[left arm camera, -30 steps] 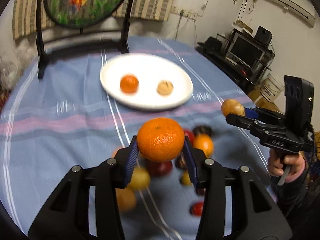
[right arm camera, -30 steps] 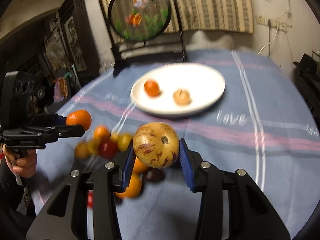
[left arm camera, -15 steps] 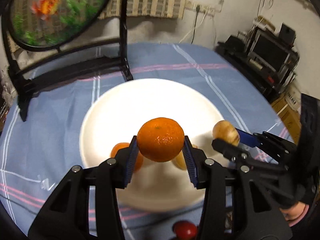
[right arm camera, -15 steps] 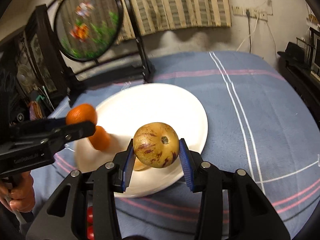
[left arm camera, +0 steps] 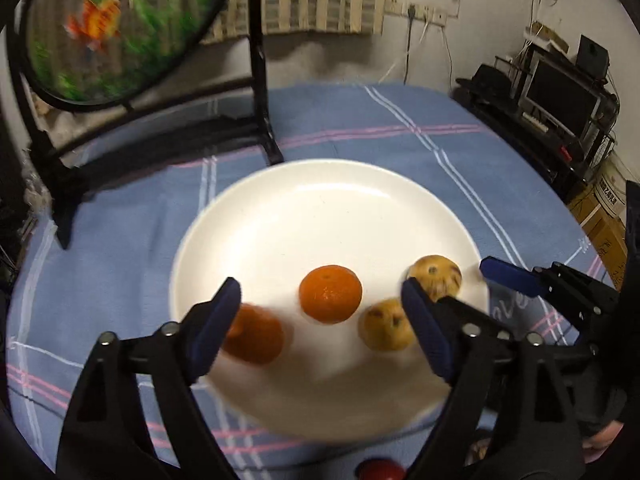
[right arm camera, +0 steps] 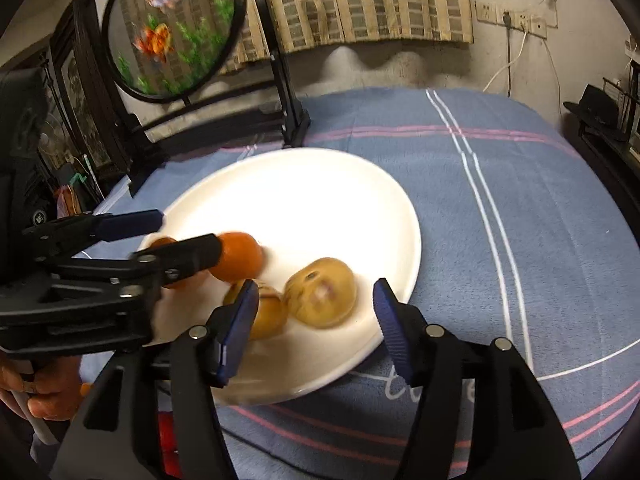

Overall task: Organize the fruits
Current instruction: 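Place the tangerine and pale fruit on the white plate with both tools, then move both tools back over the fruit cluster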

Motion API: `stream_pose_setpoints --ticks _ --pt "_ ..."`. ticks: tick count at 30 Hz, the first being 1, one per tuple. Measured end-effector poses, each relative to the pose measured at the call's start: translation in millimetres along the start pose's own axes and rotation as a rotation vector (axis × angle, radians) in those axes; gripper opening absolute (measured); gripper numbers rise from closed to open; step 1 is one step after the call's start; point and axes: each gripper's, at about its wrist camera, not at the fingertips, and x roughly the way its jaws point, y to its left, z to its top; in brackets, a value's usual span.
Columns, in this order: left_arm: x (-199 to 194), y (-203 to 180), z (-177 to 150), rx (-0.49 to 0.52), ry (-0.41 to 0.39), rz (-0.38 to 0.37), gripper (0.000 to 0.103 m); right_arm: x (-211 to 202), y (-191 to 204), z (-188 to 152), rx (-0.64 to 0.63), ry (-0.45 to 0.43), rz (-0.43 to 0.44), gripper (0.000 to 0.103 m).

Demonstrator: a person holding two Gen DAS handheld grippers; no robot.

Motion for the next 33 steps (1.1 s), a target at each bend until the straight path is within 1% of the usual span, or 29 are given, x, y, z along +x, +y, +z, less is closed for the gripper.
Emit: stream_pose_setpoints --ticks 2,6,8,12,15,19,23,24,26,29,33 --pt "-21.6 3.9 -8.1 -0.006 -0.023 0.007 0.093 -15.7 2.6 -3.4 0.004 -0.013 0.007 0.060" --pt "-69.8 19.2 -45.2 -0.032 -0.053 0.017 0.095 -47.5 10.6 -20.3 -0.006 -0.026 0.058 0.060" --pt "-91.3 26.1 -73.3 -0.050 -0.063 0.032 0.096 -63.8 16.4 -33.5 -0.016 -0.031 0.069 0.060" --pt "-122.6 34.8 -129.4 -0.099 -0.077 0.049 0.097 -95.4 33.9 -68.9 -0.045 -0.043 0.128 0.061" --pt "-139.8 38.2 -169.3 -0.144 -0.099 0.064 0.097 -106.9 50.9 -94.0 -0.090 -0.045 0.138 0.061" --pt "-146.4 31.7 -209.5 -0.157 -0.084 0.072 0.097 -108.7 72.7 -113.2 -0.158 -0.027 0.123 0.061" --pt "-146.5 21.3 -230.2 -0.117 -0.085 0.062 0.097 -106.2 85.8 -121.3 -0.213 -0.014 0.108 0.061" --pt "-145.1 20.9 -231.9 -0.110 -0.068 0.044 0.097 -104.8 87.3 -122.5 -0.217 -0.006 0.108 0.061" --pt "-144.5 22.2 -232.2 -0.116 -0.064 0.007 0.097 -101.3 89.6 -125.1 -0.225 0.009 0.104 0.061" --pt "-142.4 24.8 -233.4 -0.136 -0.052 0.017 0.097 -97.5 92.3 -128.3 -0.245 0.014 0.079 0.061" --pt "-142.3 23.1 -233.6 -0.124 -0.052 0.021 0.097 -92.3 91.9 -129.2 -0.261 0.018 0.052 0.061"
